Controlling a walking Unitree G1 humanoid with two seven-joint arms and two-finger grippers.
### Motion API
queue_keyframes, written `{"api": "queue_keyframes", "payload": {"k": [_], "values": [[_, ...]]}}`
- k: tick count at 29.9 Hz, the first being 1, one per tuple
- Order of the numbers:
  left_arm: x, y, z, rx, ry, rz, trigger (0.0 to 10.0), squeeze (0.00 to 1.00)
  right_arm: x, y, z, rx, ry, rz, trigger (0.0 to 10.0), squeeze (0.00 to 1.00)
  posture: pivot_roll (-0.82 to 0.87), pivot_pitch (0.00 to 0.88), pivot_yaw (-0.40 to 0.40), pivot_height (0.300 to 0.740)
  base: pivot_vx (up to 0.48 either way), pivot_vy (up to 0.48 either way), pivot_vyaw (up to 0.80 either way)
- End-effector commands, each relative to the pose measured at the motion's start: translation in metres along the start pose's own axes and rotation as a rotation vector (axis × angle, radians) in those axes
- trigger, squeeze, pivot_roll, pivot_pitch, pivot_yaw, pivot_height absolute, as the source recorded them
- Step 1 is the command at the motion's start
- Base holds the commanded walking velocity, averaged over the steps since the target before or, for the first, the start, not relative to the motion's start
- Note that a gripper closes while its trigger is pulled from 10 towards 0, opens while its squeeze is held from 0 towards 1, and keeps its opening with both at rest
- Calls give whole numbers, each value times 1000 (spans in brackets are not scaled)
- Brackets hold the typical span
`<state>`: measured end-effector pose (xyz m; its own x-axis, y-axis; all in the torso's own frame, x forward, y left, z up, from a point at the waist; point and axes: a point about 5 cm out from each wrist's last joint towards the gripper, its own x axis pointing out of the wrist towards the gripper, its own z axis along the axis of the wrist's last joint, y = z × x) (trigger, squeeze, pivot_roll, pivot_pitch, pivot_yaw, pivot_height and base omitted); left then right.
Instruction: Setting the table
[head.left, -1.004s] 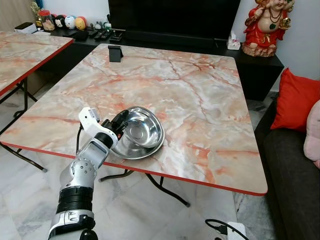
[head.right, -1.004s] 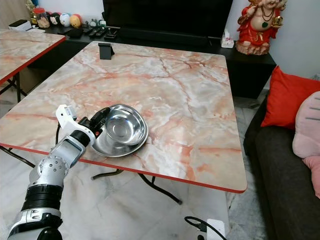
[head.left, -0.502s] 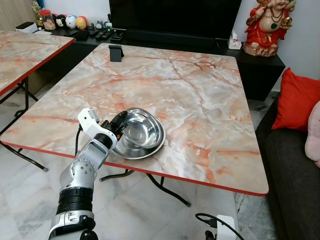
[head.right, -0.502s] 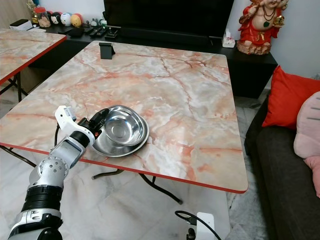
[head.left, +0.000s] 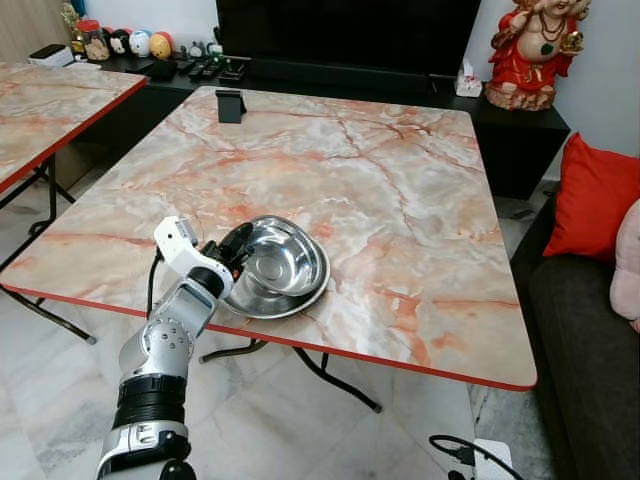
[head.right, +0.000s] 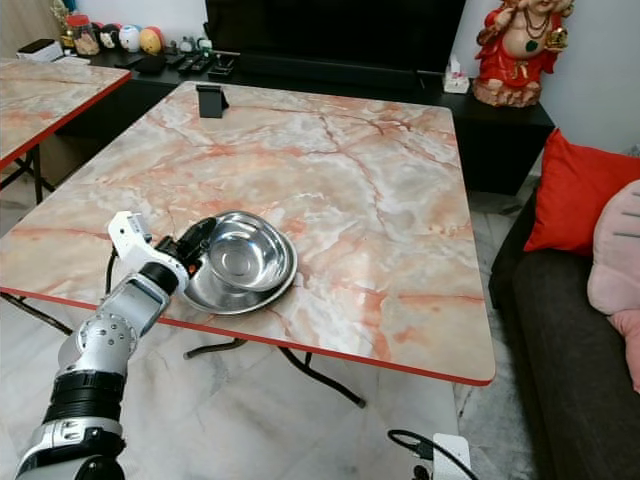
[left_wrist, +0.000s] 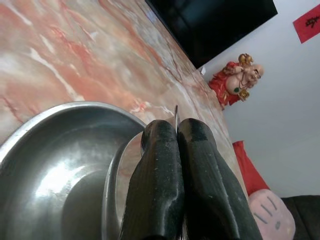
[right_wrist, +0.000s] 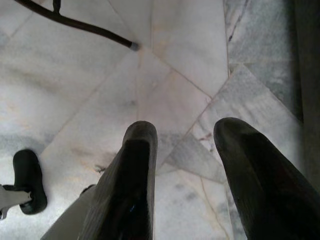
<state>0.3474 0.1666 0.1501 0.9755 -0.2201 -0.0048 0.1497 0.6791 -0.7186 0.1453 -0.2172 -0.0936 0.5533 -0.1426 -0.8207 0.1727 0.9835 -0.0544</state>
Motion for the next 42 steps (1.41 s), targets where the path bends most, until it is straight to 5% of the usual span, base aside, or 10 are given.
{"api": "queue_keyframes", "payload": {"k": [1,9,10,15,22,25,29,32,38,42], "values": [[0,-2,2,15,-10,0,10000,90,-1,1,-2,12,-3,-4,10000,0,20,0,-22,740,0,0,0],[0,-1,1,25,-5,7,10000,220,-1,44,-7,1,8,42,10000,0,21,0,-22,740,0,0,0],[0,-1,1,29,0,4,10000,667,-1,51,-5,-1,7,49,10000,0,19,0,-21,740,0,0,0],[1,0,-1,31,3,27,10000,0,1,64,4,-5,-4,63,10000,0,19,0,-22,740,0,0,0],[0,2,-3,43,17,31,10000,0,2,75,14,-11,-16,70,10000,0,20,0,-23,740,0,0,0],[0,2,-3,49,20,32,10000,1000,2,66,9,-9,-10,59,10000,0,20,0,-23,740,0,0,0],[0,2,-2,59,16,47,10000,1000,2,64,8,-9,-9,56,10000,0,20,0,-24,740,0,0,0],[0,4,-2,64,14,55,10000,0,2,64,8,-9,-9,54,10000,0,21,0,-25,740,0,0,0],[0,5,-2,75,13,61,10000,0,2,63,8,-10,-9,55,10000,0,21,0,-24,740,0,0,0],[0,5,-2,80,13,61,10000,698,2,63,8,-9,-8,54,10000,0,21,0,-24,740,0,0,0]]}}
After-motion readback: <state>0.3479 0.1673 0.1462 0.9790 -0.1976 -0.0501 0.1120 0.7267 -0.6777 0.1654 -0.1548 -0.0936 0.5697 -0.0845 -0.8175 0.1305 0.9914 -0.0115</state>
